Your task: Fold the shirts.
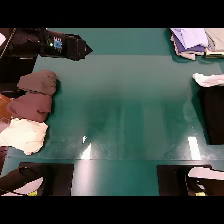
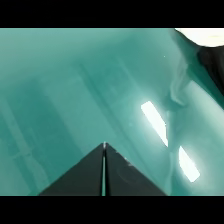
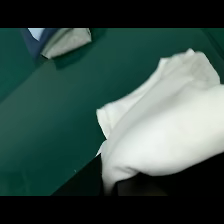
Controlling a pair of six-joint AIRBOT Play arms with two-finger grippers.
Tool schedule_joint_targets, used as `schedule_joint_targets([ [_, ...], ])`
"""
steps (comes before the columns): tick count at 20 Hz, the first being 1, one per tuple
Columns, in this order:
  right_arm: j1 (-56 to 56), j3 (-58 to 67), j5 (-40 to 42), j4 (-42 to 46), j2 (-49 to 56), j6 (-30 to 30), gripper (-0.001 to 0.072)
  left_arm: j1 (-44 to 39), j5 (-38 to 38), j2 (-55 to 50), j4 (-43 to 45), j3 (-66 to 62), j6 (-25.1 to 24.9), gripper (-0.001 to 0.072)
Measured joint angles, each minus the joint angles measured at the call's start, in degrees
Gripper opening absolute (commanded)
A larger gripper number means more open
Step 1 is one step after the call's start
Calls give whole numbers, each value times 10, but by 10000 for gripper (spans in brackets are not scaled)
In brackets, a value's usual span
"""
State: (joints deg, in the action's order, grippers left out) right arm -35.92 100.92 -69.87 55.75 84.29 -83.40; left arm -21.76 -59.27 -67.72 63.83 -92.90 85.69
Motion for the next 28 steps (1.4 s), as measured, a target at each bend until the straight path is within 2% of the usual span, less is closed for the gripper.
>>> schedule_joint_targets([
  [4, -8, 72, -40, 0, -1, -15, 18, 0, -2, 0, 0, 0, 0, 24],
  [8, -11, 91, -105, 40, -11, -30, 17, 0, -4, 0, 3, 0, -2, 24],
  [17, -71, -101, -153, 148, -143, -41, 22, 0, -17, 0, 6, 0, -6, 24],
  [18, -81, -130, -155, 159, -158, -41, 73, 0, -17, 0, 6, 0, -7, 24],
  [20, -100, -187, -158, 184, -185, -41, 478, 0, -18, 0, 6, 0, -7, 24],
  [21, -109, -214, -159, 199, -196, -41, 607, 0, -19, 0, 6, 0, -7, 24],
  [22, -118, -237, -159, 215, -206, -41, 636, 0, -20, 0, 6, 0, -7, 24],
  [25, -140, -270, -161, 243, -223, -41, 635, 0, -25, 0, 6, 0, -7, 24],
  [28, -129, -253, -151, 231, -231, -41, 631, 0, -30, 0, 6, 0, -7, 25],
])
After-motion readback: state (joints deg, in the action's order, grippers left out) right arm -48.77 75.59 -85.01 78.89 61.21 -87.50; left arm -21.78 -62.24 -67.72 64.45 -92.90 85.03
